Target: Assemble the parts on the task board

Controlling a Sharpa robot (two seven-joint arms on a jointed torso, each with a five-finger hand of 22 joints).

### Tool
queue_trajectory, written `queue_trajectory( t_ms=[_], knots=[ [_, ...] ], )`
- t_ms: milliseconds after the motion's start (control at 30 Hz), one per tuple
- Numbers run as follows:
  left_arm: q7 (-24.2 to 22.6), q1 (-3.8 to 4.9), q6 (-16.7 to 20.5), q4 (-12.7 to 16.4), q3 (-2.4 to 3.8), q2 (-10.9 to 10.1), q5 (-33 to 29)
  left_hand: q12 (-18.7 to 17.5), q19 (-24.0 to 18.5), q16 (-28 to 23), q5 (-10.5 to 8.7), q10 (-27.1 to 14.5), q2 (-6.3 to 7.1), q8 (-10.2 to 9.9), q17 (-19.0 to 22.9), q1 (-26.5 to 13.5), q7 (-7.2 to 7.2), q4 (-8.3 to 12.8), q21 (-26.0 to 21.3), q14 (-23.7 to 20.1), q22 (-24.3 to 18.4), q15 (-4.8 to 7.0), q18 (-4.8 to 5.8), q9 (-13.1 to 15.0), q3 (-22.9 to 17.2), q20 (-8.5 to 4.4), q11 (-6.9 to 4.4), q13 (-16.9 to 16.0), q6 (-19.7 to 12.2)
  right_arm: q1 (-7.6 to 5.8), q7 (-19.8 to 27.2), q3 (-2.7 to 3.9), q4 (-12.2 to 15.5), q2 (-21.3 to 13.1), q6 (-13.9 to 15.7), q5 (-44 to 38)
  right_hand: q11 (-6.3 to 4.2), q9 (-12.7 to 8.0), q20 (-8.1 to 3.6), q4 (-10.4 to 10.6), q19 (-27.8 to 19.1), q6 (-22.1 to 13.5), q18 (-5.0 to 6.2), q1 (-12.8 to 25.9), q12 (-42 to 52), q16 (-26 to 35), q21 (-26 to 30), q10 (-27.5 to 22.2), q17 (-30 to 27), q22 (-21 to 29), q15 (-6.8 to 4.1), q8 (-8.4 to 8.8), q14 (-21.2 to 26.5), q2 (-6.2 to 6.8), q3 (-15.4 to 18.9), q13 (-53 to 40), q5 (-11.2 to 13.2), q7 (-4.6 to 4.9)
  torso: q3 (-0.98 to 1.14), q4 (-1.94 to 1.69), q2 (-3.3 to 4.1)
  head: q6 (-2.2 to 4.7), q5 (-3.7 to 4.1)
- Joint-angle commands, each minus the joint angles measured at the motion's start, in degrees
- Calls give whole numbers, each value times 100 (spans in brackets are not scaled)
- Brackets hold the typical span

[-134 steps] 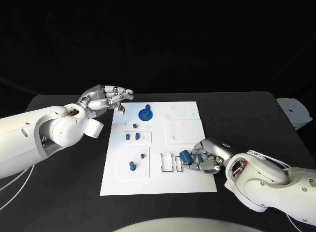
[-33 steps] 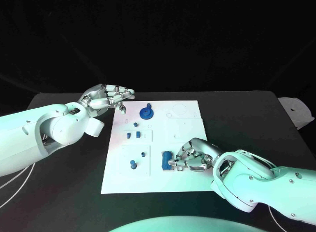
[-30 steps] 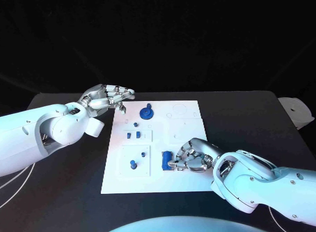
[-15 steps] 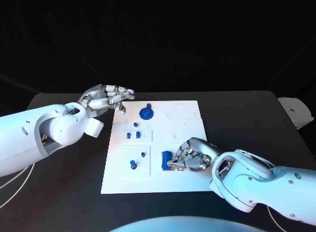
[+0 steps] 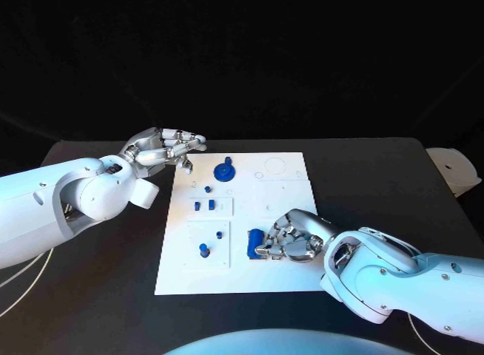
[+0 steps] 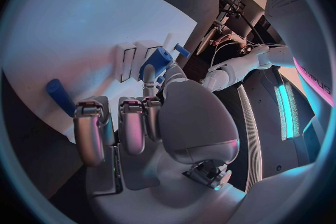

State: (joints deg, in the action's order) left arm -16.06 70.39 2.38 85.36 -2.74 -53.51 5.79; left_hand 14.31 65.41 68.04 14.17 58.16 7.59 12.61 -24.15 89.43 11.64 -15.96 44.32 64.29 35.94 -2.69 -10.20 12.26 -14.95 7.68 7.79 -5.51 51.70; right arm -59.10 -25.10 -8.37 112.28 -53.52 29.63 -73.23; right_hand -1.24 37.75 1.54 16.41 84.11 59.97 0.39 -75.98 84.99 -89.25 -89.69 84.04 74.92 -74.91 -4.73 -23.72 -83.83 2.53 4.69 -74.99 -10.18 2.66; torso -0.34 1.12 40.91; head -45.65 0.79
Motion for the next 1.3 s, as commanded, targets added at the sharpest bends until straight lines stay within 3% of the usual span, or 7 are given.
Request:
queue_trajectory(
  t_ms=[33,800,1300],
  knots=[
    [-20,2,-103,10,3,5,9,24,-26,-4,-16,-29,62,20,5,16,8,-3,-28,-35,-6,-16,-35,-7,-45,-6,-11,-5,-36,9,31,-6,0,-7,-6,-181,-52,12,-43,4,589,10,-39,-104,19,-27,-31,385,1359,-1509,-43,-26,-588,-28,-25,-1214,29,-37,4,3,-2,8,-1],
    [-7,2,-106,8,3,-2,9,45,-24,4,-15,-41,67,38,17,-3,11,-3,-32,-39,-11,-17,-35,-9,-90,-5,-9,-6,-44,6,-35,4,26,-152,109,-491,-80,8,-68,22,589,17,-39,-358,25,-30,-31,393,1370,-1509,-69,-46,-590,-123,-152,-1223,-178,-67,5,-2,-3,-1,10],
    [-9,2,-108,3,2,-4,10,49,-24,5,-16,-44,70,42,20,-6,10,-1,-33,-40,-12,-17,-35,-10,-100,-5,-9,-6,-47,5,205,11,166,-213,100,-386,-77,5,-71,27,589,14,-39,-335,34,-32,-31,397,1378,-1509,-69,-47,-591,-69,-130,-1229,-207,-60,4,-6,2,20,0]
  ],
)
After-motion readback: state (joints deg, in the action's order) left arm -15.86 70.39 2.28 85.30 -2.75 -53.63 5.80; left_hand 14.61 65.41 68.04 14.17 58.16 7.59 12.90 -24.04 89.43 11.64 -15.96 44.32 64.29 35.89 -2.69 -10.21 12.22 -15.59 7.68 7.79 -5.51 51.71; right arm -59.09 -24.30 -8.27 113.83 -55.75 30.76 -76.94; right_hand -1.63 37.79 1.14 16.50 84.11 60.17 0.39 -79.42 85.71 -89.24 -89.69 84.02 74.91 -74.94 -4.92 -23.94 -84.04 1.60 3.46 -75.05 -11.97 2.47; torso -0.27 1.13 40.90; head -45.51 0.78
